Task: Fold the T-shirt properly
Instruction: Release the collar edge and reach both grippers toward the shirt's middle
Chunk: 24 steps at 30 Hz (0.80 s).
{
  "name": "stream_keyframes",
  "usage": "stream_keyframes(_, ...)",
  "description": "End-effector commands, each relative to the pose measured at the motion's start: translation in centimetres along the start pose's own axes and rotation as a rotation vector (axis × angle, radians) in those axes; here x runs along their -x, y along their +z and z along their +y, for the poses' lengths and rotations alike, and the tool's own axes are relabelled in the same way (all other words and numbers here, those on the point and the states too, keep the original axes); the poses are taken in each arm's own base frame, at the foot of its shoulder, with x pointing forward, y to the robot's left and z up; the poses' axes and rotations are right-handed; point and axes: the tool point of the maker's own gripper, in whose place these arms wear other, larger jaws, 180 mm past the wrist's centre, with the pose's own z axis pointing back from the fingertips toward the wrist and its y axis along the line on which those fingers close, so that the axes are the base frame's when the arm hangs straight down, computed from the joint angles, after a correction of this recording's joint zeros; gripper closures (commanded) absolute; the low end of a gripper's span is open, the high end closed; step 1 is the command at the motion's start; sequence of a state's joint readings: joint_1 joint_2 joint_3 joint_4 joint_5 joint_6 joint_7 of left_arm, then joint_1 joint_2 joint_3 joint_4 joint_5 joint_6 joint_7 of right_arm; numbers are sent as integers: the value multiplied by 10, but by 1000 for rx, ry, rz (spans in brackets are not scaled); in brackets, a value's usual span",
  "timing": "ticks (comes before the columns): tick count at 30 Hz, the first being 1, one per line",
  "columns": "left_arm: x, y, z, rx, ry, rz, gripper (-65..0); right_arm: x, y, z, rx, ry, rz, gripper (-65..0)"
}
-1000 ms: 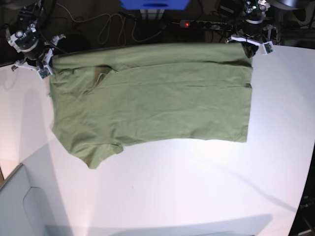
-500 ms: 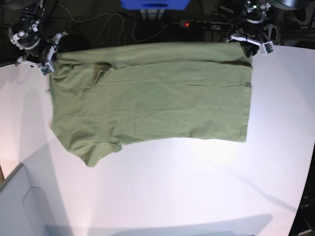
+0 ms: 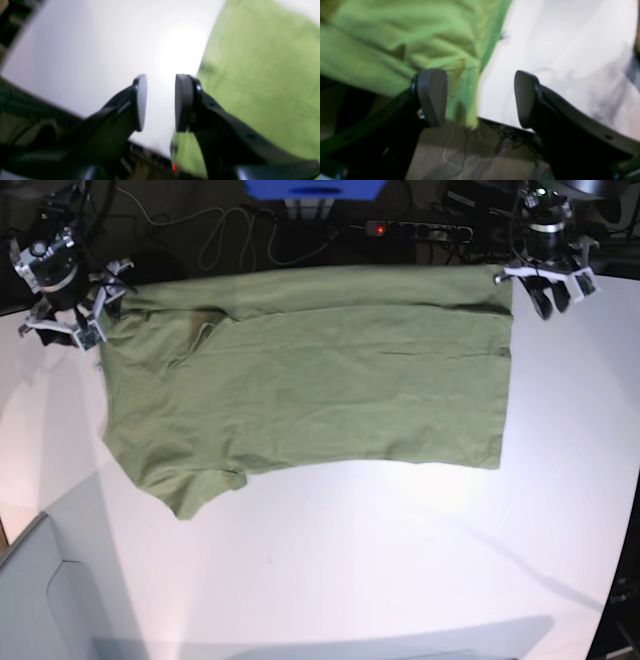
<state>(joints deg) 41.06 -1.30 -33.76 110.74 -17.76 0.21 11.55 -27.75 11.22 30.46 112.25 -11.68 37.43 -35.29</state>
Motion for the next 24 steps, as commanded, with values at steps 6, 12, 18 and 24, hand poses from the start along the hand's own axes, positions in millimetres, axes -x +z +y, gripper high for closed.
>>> stream_keyframes(6, -61, -21, -15, 21, 19, -190, -313, -93, -18, -24, 40, 5, -238, -405)
stream_keyframes(12, -108, -61, -36, 66, 68, -229, -363, -156, -39, -45, 46, -47, -367, -405)
stream_keyframes(18, -130, -133, -50, 84, 108, -152, -363, -185, -60, -58, 21, -80, -400, -405)
stream_keyframes(24, -111, -193, -83, 126, 62, -21, -363, -194, -64, -66, 21, -92, -411, -405)
